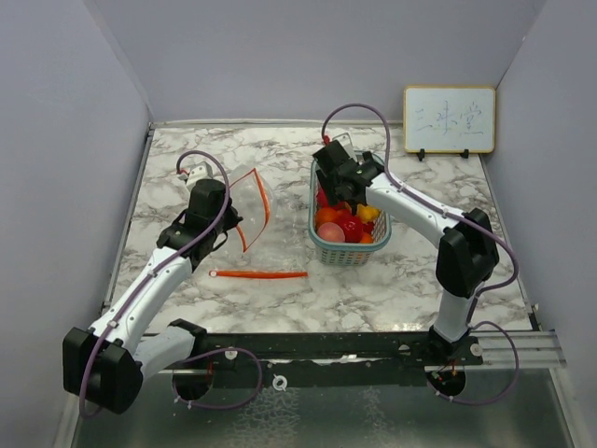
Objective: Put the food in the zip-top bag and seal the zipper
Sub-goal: Pick up the fake vegetable from the bin, then place the fake vegetable in the zipper food storage bag.
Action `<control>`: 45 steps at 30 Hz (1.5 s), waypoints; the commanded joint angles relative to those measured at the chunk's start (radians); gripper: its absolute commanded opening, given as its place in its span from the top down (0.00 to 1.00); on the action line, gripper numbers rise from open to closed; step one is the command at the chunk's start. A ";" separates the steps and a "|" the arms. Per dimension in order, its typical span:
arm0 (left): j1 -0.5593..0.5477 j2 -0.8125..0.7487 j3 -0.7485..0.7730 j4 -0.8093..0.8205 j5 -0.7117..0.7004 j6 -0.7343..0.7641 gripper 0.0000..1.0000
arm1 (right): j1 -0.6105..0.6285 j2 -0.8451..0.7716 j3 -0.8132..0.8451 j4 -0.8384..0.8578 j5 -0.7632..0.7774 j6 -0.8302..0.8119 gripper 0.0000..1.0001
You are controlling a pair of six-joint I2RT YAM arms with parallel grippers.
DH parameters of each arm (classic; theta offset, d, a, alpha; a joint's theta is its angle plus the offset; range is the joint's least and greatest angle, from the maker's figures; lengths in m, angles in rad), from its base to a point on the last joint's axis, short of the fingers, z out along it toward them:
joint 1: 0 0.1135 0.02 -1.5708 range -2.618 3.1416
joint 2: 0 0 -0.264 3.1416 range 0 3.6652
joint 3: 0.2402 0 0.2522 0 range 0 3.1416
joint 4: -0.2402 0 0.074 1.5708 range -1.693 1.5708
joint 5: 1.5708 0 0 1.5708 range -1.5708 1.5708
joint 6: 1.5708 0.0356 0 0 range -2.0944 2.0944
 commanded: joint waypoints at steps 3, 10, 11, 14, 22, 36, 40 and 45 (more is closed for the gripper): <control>-0.001 0.015 -0.005 0.026 0.033 -0.010 1.00 | -0.041 -0.038 -0.106 0.021 0.013 0.040 0.00; -0.001 0.005 0.001 0.017 0.022 -0.004 1.00 | -0.046 -0.009 -0.162 0.057 -0.022 0.057 0.07; -0.002 0.004 0.001 0.016 0.022 -0.004 1.00 | -0.046 -0.012 -0.162 0.062 -0.029 0.059 0.14; -0.001 0.001 0.006 0.007 0.023 -0.010 1.00 | -0.046 -0.061 -0.143 0.071 -0.061 0.053 0.38; -0.001 0.035 0.002 0.022 0.036 -0.026 1.00 | -0.038 -0.296 -0.091 0.117 -0.357 -0.031 0.64; -0.001 0.118 0.072 0.038 0.107 -0.034 1.00 | 0.130 -0.377 -0.238 0.942 -1.341 0.237 0.66; -0.003 0.112 0.066 0.052 0.145 -0.046 1.00 | 0.132 -0.282 -0.298 1.194 -1.307 0.410 0.67; -0.002 0.078 0.046 0.064 0.181 -0.066 1.00 | 0.144 -0.190 -0.327 1.357 -1.218 0.500 0.67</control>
